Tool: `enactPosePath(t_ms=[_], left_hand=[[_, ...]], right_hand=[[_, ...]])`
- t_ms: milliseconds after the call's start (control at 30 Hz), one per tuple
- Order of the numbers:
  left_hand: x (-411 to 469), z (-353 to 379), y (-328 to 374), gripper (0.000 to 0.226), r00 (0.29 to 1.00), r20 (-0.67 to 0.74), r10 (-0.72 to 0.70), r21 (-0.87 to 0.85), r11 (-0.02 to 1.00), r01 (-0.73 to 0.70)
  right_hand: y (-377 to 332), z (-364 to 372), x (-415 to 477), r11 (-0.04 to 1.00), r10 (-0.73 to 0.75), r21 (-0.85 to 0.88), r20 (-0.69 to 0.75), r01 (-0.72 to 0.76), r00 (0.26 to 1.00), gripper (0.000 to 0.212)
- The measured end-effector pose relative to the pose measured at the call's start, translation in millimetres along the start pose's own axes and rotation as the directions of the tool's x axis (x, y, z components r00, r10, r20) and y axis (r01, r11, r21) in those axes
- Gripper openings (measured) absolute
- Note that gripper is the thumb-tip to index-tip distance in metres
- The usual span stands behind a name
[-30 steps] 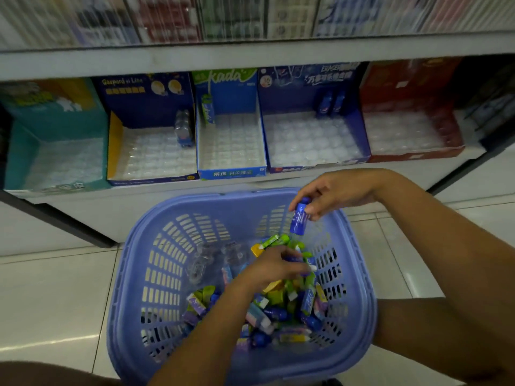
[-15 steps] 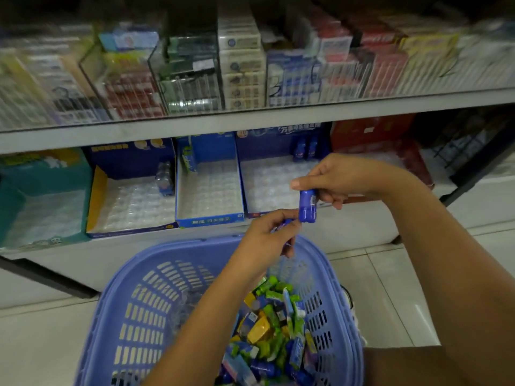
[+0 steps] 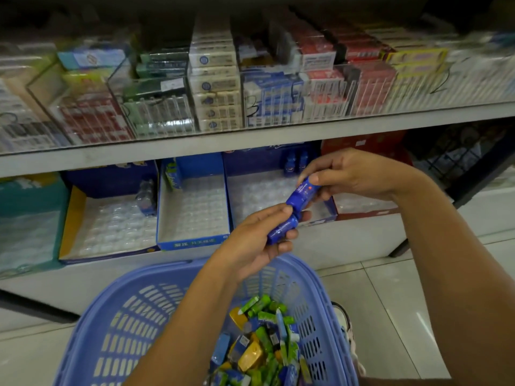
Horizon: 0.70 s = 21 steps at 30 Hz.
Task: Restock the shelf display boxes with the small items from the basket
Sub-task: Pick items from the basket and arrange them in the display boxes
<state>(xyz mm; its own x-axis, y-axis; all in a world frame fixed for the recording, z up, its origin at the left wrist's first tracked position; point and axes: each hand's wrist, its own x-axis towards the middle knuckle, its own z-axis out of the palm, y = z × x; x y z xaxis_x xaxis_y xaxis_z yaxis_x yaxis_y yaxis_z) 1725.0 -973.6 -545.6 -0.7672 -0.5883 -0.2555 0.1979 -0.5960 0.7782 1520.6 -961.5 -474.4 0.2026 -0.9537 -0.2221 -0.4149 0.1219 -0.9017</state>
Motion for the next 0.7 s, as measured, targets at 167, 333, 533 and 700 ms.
enactPosePath(t_ms=[167,333,533,700], left_hand=[[13.3,-6.0,8.4,0.042,0.996,0.082,-0.042,-0.013,0.999,0.043],[31.7,-0.1,8.9,0.028,0.998,-0.054,0.015,0.111,0.994,-0.009],[63.5,6.8,1.0,0.02,0.892,-0.329,0.311,0.375,0.909,-0.179],[78.8,2.4,-10.3,0.032,0.835,-0.446,0.322,0.515,0.855,-0.055]], right_hand=[[2.9,-17.9,-1.2,0.995,-0.085,-0.05,0.052,0.088,0.995,0.023],[4.6,-28.7,1.5,0.996,-0.085,-0.023,0.095,0.087,0.992,0.034],[13.8,-20.0,17.4,0.986,0.068,0.165,-0.198,-0.035,0.978,0.04],[24.7,-17.2,43.5,0.967,0.089,-0.163,-0.511,-0.198,0.855,0.024]])
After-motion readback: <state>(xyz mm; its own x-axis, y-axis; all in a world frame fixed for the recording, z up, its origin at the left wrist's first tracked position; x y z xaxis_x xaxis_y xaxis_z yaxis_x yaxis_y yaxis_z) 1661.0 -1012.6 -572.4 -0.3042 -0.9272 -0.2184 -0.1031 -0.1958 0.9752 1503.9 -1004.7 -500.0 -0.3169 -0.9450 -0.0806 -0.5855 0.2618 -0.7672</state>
